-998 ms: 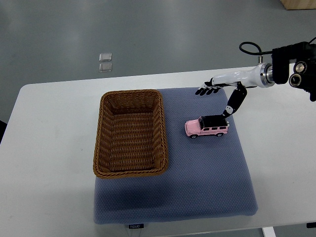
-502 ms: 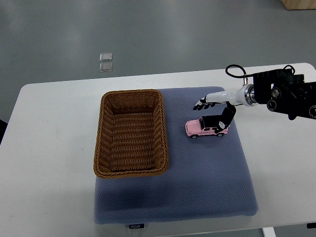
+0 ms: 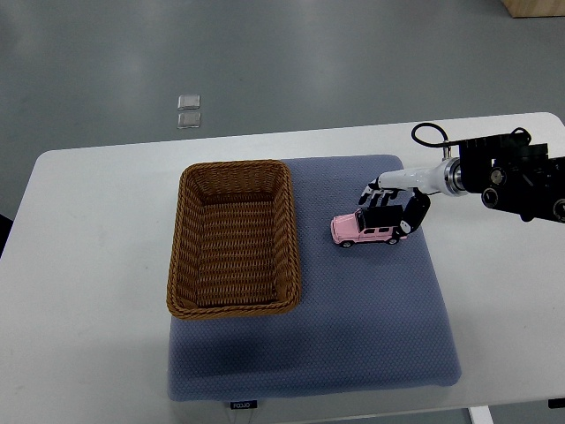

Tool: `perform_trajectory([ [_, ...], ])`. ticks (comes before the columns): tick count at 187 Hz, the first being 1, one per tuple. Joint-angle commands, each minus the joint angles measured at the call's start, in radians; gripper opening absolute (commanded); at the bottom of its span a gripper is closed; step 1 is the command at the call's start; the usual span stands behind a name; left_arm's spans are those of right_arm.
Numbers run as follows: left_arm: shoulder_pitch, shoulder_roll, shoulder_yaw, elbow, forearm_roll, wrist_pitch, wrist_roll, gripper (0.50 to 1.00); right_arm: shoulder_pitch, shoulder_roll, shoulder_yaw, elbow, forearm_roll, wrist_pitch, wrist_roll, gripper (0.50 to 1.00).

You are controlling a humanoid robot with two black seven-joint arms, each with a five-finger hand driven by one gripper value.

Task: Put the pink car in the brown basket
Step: 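Lower the right hand onto the SUV roof and close fingers around it, then lift the pink SUV off the mat with the right hand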

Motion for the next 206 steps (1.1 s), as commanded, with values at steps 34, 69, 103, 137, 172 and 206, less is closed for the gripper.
perform_trajectory([
  [34, 0.000, 0.000, 0.000, 0.000, 0.000, 0.000, 0.000, 1.000, 0.007, 0.000, 0.000, 0.002, -0.035, 0.014, -0.011, 0.500],
  [69, 0.000, 0.000, 0.000, 0.000, 0.000, 0.000, 0.000, 1.000, 0.019, -0.017, 0.002, 0.003, -0.032, 0.017, -0.011, 0.500],
  [103, 0.000, 0.000, 0.000, 0.000, 0.000, 0.000, 0.000, 1.000, 0.071, -0.050, 0.003, 0.003, -0.024, 0.018, -0.009, 0.500],
  [137, 0.000, 0.000, 0.000, 0.000, 0.000, 0.000, 0.000, 1.000, 0.137, -0.062, 0.011, 0.002, -0.021, 0.024, -0.009, 0.500],
  [172, 0.000, 0.000, 0.000, 0.000, 0.000, 0.000, 0.000, 1.000, 0.209, -0.042, 0.015, 0.006, -0.017, 0.024, -0.009, 0.500],
  [206, 0.000, 0.000, 0.000, 0.000, 0.000, 0.000, 0.000, 1.000, 0.260, 0.033, 0.055, 0.042, 0.034, 0.024, -0.008, 0.500],
])
